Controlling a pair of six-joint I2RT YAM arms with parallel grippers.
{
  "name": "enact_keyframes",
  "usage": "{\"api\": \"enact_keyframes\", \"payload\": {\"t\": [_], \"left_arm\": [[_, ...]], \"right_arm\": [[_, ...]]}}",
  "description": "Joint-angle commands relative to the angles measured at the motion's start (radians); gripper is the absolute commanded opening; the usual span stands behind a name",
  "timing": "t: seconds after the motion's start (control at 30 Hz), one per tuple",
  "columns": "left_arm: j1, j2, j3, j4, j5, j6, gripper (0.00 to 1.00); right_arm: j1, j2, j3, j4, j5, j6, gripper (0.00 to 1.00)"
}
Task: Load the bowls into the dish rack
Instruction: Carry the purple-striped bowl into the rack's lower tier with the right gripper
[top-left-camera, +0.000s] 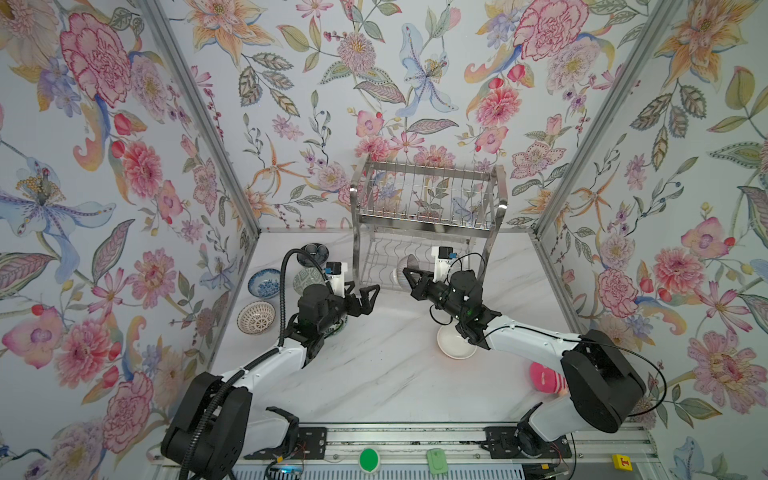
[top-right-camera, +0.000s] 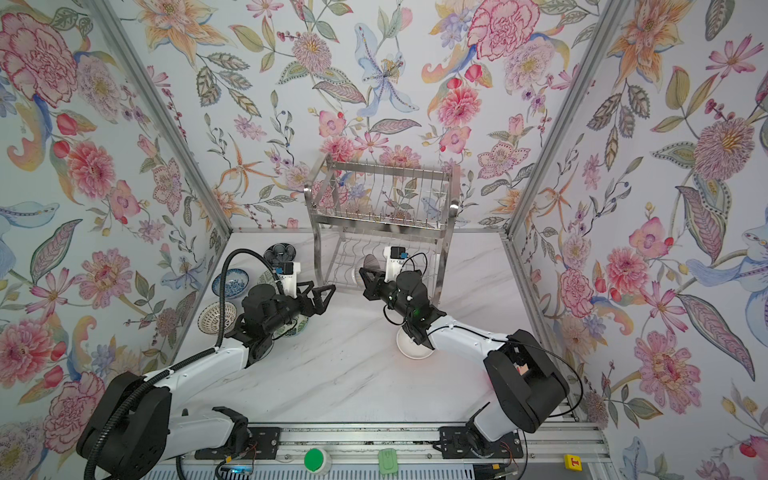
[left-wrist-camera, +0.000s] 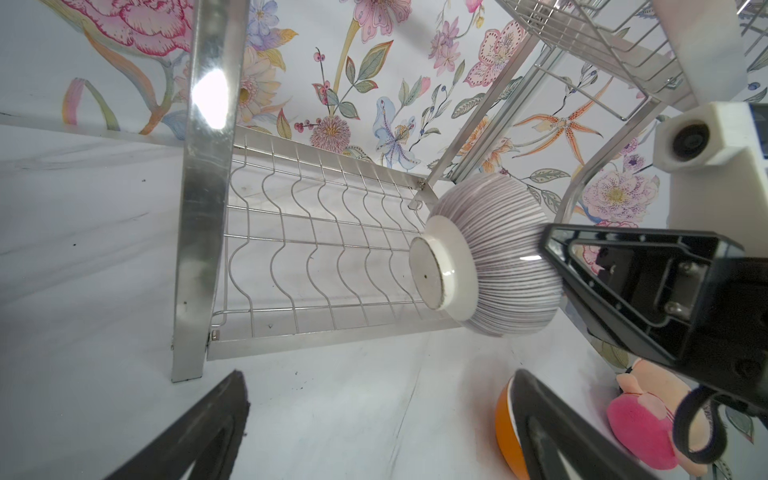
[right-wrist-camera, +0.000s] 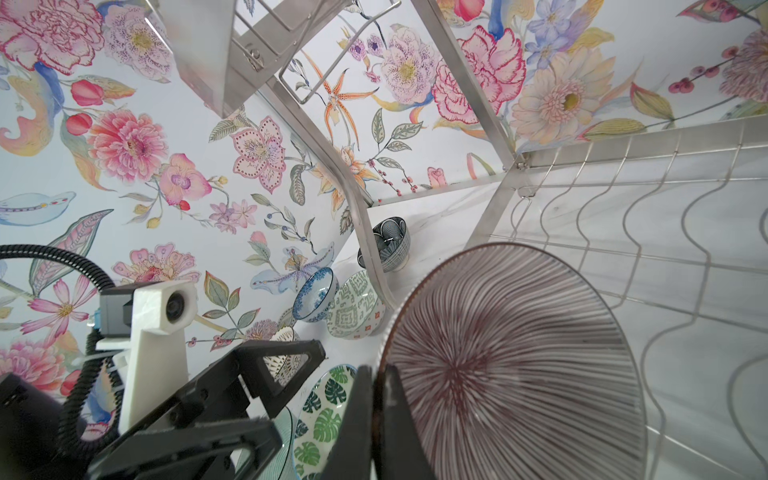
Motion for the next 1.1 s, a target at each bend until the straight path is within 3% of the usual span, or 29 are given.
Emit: {"api": "enact_keyframes", "payload": {"t": [0.0,0.23,0.57,1.07], "left_arm": [[0.011,0.022,0.011,0.020,0.008,-0.024,0.99],[-0.005,0.047,0.054,-0.082,-0.133,0.053,0.99],[-0.118,0.142,0.168,-0.198,-0.369,0.237,0.99],[-0.173,0.260,0.265,-0.215,-0.496,0.338,0.99]], "right_arm": [[-0.010,0.048,0.076,0.150,-0.022,0.033,0.00],[-0.053,0.187,0.155,0.235,-0.059,0.105,0.00],[-0.107,0.355,0.251,0.333,-0.101,0.201,0.00],[-0.131,0.594,0.468,0.386,-0.154,0.294,0.00]]}}
